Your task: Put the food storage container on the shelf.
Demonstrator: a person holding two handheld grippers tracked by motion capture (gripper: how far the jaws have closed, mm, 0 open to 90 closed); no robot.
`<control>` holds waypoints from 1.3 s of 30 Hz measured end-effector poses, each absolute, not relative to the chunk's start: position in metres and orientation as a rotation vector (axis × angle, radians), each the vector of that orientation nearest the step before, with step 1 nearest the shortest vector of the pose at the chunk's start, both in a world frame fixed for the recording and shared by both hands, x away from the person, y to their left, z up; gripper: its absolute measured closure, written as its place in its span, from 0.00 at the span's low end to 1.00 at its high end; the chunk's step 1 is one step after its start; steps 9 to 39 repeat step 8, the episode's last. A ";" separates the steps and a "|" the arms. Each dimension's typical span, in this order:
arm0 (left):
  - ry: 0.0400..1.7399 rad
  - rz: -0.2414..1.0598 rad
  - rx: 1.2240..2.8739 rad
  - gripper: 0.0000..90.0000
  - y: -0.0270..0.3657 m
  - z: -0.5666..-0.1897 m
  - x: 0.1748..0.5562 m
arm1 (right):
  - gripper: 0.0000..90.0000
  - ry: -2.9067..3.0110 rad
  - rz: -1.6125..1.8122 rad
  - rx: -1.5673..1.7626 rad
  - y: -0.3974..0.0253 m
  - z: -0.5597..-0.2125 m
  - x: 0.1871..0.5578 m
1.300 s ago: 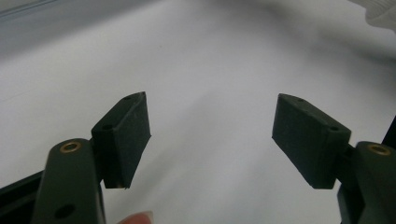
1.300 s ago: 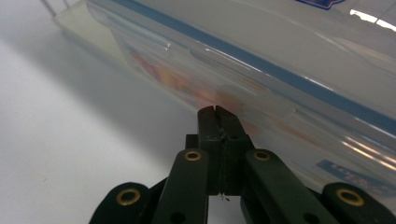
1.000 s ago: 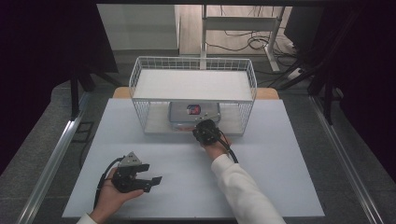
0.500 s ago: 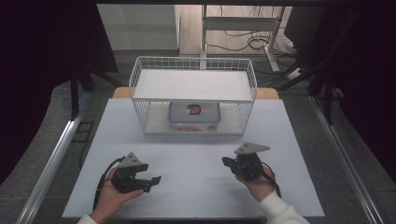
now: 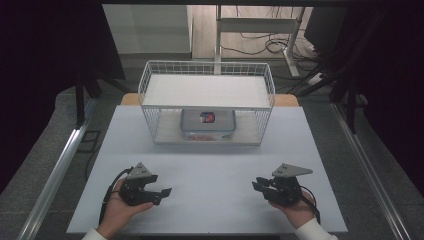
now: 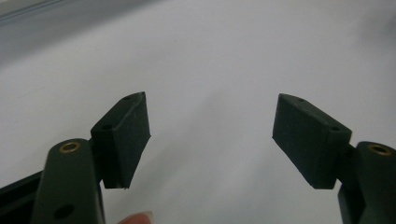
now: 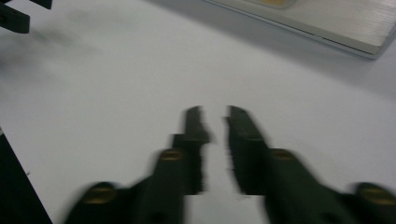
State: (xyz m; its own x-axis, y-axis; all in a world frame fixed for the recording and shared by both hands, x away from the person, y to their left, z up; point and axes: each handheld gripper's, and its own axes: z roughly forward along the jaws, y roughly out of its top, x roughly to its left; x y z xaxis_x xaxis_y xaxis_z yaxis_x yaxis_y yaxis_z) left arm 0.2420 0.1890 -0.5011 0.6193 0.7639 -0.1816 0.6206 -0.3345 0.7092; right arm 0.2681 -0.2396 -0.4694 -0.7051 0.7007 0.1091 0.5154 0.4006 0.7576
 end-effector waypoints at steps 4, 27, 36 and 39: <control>1.086 0.236 2.063 0.30 0.189 -0.501 0.242 | 0.37 2.398 1.196 1.106 -0.237 -0.469 0.268; 1.083 0.237 2.066 0.29 0.188 -0.501 0.242 | 0.29 2.376 1.205 1.108 -0.240 -0.469 0.268; 1.083 0.237 2.066 0.29 0.188 -0.501 0.242 | 0.29 2.376 1.205 1.108 -0.240 -0.469 0.268; 1.083 0.237 2.066 0.29 0.188 -0.501 0.242 | 0.29 2.376 1.205 1.108 -0.240 -0.469 0.268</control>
